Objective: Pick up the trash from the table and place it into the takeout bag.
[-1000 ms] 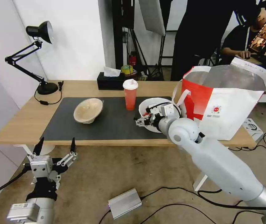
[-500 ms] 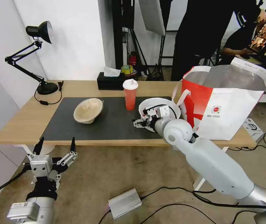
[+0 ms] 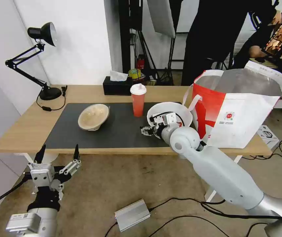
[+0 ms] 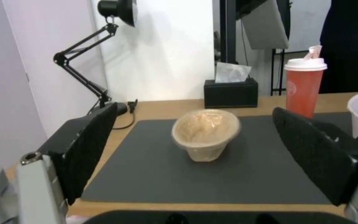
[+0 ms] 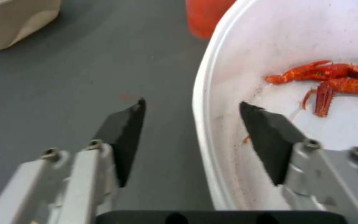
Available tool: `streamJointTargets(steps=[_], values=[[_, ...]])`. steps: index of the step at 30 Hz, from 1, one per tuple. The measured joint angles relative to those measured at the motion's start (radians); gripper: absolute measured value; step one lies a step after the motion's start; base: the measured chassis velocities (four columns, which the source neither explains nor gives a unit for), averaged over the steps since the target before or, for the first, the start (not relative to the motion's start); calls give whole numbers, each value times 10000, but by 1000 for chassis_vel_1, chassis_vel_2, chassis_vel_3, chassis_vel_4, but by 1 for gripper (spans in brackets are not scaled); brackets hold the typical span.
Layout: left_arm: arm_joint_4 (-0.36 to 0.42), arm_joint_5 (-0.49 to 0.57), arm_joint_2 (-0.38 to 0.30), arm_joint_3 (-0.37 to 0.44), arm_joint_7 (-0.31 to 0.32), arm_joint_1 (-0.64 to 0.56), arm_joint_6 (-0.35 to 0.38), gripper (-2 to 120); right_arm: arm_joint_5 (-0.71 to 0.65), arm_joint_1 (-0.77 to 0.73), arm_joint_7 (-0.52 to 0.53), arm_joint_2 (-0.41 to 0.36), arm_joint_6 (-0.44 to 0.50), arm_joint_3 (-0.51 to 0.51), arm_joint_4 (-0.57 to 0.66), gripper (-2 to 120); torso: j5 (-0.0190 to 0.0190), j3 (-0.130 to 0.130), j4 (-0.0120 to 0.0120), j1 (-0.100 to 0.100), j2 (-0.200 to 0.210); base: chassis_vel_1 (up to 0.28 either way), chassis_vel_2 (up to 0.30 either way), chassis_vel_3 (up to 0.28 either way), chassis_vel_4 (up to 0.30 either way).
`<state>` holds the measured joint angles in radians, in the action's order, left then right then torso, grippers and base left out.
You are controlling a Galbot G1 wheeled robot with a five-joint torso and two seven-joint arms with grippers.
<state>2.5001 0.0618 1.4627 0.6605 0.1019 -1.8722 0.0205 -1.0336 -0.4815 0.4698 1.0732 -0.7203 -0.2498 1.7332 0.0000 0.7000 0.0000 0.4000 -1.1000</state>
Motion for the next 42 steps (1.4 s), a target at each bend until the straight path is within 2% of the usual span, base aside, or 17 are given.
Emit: streamJointTargets(steps=[1,5,6,9,13,15,18,34,42], values=[[0,0,0,0,0,0,0,100,0,0,0,0,0,0,0,60,0,0,0,0,0,0,0,0,0],[0,5,-8,-25,59,25,-1,100,-38,-1,76,-1,0,0,-33,43,0,0,0,0,0,0,0,0,0],[0,5,-8,-25,59,25,-1,100,-38,-1,76,-1,0,0,-33,43,0,0,0,0,0,0,0,0,0],[0,10,25,-55,94,37,-4,100,-50,-3,123,1,0,3,-35,28,0,0,0,0,0,0,0,0,0],[0,11,33,-66,97,47,-7,100,-50,22,134,13,0,3,-36,17,0,0,-1,0,0,0,0,0,0],[0,11,32,-64,100,59,-9,100,-41,54,148,15,1,8,-45,5,0,0,-1,1,0,0,0,0,0],[0,11,30,-62,101,63,-12,100,-42,75,148,16,2,14,-45,0,0,0,-1,0,0,0,0,0,0],[0,13,33,-76,106,67,-29,100,-26,203,220,-64,0,82,227,0,1,0,0,1,0,0,0,0,0],[0,20,49,-105,106,63,-35,100,-4,273,251,-498,0,-13,1147,0,0,0,0,0,0,0,0,0,0]])
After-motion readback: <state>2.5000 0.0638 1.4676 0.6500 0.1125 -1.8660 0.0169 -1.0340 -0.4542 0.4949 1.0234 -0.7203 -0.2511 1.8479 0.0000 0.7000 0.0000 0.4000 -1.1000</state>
